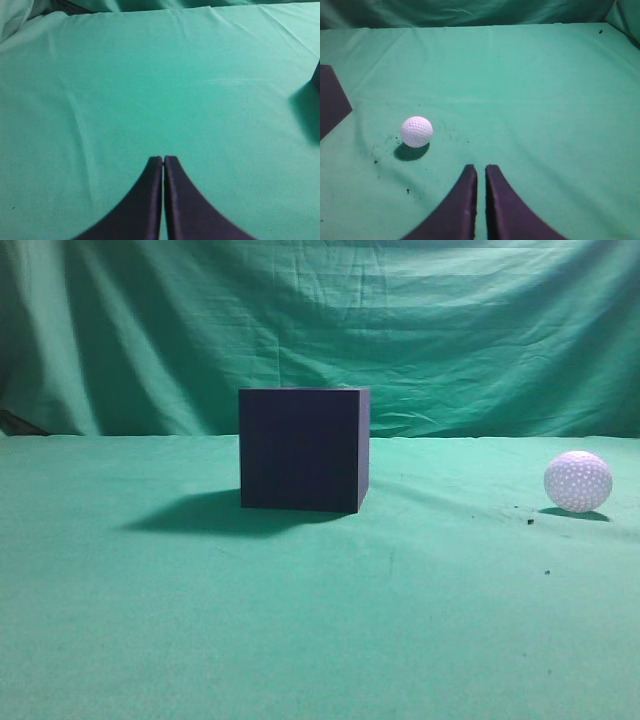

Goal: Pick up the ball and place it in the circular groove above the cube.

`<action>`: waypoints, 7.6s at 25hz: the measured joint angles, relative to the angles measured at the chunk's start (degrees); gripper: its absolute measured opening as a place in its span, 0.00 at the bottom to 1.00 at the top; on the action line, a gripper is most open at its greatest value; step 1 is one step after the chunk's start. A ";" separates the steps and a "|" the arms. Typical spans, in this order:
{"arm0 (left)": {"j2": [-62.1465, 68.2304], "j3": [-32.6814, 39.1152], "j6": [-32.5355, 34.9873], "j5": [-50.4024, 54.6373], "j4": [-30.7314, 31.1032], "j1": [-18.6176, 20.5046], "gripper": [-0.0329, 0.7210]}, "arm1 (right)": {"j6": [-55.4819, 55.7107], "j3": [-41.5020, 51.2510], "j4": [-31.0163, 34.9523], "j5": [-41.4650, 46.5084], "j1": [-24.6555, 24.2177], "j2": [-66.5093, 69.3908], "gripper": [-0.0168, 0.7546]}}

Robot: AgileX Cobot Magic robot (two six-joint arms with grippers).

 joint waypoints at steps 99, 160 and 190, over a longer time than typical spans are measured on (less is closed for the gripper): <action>0.00 0.00 0.00 0.00 0.00 0.00 0.04 | 8.26 -63.39 -7.69 19.64 17.17 102.32 0.44; 0.00 0.00 0.00 0.00 0.00 0.00 0.04 | 7.92 -64.37 -4.04 42.11 32.49 57.54 0.02; 0.00 0.00 0.00 0.00 0.00 0.00 0.04 | -4.67 -23.28 -2.56 7.27 24.54 17.64 0.02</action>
